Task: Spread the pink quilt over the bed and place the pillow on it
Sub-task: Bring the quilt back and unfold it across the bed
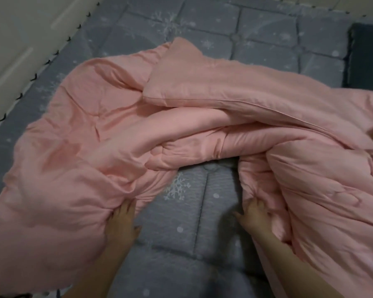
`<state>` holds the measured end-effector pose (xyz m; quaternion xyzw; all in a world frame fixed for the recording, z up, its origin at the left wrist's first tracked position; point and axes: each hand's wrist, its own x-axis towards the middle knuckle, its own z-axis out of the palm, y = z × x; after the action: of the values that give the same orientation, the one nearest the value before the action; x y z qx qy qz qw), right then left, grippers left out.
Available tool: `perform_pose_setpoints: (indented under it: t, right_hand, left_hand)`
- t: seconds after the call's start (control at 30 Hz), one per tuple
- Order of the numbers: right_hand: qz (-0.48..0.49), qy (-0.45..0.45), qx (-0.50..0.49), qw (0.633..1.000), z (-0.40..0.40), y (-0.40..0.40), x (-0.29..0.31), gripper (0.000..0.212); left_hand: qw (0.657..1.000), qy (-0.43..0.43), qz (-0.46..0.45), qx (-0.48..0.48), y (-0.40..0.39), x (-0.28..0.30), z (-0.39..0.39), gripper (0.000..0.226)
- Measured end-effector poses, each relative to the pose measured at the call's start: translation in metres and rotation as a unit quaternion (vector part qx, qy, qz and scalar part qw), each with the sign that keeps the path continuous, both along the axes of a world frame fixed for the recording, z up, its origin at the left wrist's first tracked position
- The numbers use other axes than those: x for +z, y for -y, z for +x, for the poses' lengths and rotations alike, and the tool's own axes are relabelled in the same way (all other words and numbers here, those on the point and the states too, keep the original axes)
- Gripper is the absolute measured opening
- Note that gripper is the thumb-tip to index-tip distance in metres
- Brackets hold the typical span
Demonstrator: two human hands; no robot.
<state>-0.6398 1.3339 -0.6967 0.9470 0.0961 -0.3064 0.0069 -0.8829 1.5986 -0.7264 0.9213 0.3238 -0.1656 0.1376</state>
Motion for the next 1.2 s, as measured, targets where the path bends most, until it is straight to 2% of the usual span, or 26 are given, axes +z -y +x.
perform_pose_setpoints:
  t: [0.1,0.13,0.2,0.23,0.33,0.47,0.53,0.6,0.63,0.7,0.77,0.83,0.97,1.1,1.2]
  right_hand:
    - [-0.059,0.015,-0.017,0.998,-0.007,0.001,-0.021,0.083]
    - [-0.080,0.050,-0.010,0.996,-0.008,0.001,-0.029,0.073]
    - [-0.091,0.153,0.047,0.983,-0.008,0.002,-0.042,0.032]
    - [-0.078,0.175,0.074,0.979,-0.010,0.002,-0.047,0.014]
    - [-0.074,0.177,0.144,0.971,-0.020,0.014,-0.058,0.024]
    - [-0.012,0.263,0.148,0.953,-0.032,0.025,-0.031,0.015]
    - [0.000,0.286,0.136,0.949,-0.032,0.034,-0.015,0.014]
    - [0.008,0.285,0.123,0.951,-0.036,0.051,0.006,0.016]
    - [0.002,0.278,0.120,0.953,-0.040,0.060,0.016,0.017]
    - [-0.024,0.276,0.142,0.951,-0.053,0.078,0.047,0.017]
    - [-0.048,0.232,0.148,0.960,-0.068,0.092,0.075,0.008]
    - [-0.044,0.214,0.128,0.968,-0.083,0.117,0.102,0.025]
    - [0.001,0.201,0.097,0.975,-0.111,0.179,0.164,0.033]
    - [0.014,0.168,0.061,0.984,-0.136,0.229,0.209,0.037]
    - [0.041,0.194,0.000,0.980,-0.161,0.268,0.237,0.036]
  left_hand:
    - [0.998,-0.013,0.014,-0.054,-0.030,-0.023,-0.013,0.111]
    - [0.996,0.003,0.028,-0.089,-0.040,-0.032,-0.018,0.104]
    - [0.987,0.058,0.069,-0.136,-0.052,-0.043,-0.025,0.073]
    - [0.983,0.077,0.079,-0.146,-0.057,-0.046,-0.027,0.061]
    - [0.981,0.075,0.092,-0.154,-0.060,-0.042,-0.028,0.056]
    - [0.983,0.087,0.071,-0.143,-0.064,-0.029,-0.031,0.043]
    - [0.991,0.109,0.016,-0.075,-0.055,-0.011,-0.032,0.032]
    - [0.987,0.139,-0.067,0.037,-0.033,0.022,-0.038,0.014]
    - [0.990,0.112,-0.072,0.038,-0.025,0.032,-0.041,0.019]
    - [0.997,0.059,-0.045,-0.038,-0.010,0.049,-0.059,0.036]
    - [0.998,0.023,-0.034,-0.043,0.000,0.071,-0.080,0.043]
    - [0.999,-0.013,0.008,-0.048,0.010,0.106,-0.100,0.040]
    - [0.995,0.010,0.089,-0.042,0.021,0.187,-0.130,0.035]
    - [0.996,-0.006,0.094,0.008,0.014,0.235,-0.175,0.040]
    - [0.993,0.014,0.103,0.052,0.006,0.270,-0.220,0.038]
